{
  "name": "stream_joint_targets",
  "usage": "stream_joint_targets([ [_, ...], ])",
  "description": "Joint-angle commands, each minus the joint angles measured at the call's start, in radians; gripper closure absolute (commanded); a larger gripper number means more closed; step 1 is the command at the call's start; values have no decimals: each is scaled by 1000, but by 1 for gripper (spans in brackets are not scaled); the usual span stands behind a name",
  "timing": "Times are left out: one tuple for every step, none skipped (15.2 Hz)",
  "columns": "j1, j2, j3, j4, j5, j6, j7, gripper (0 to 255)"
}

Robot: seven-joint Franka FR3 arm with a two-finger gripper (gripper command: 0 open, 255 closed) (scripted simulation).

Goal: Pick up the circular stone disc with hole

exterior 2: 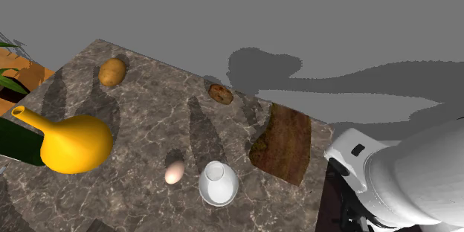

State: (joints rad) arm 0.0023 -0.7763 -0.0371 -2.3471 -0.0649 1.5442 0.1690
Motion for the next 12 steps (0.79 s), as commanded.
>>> stream_joint_targets([
  [0,0,0,0,0,0,0,0],
  [-8,19,-15,0,-13,23,-11,0],
  [-15,38,-30,2,-25,46,-23,0],
  [-23,59,-45,4,-36,69,-34,0],
  [-30,80,-61,8,-47,92,-45,0],
  [-37,103,-76,13,-57,115,-55,0],
  [-44,125,-91,18,-67,138,-66,0],
  [-50,149,-106,25,-76,160,-77,0],
  [-56,174,-121,34,-83,182,-87,0],
  [-62,199,-136,43,-90,203,-98,0],
  [-68,224,-151,53,-97,224,-109,0],
  [-73,251,-166,65,-102,245,-119,0],
])
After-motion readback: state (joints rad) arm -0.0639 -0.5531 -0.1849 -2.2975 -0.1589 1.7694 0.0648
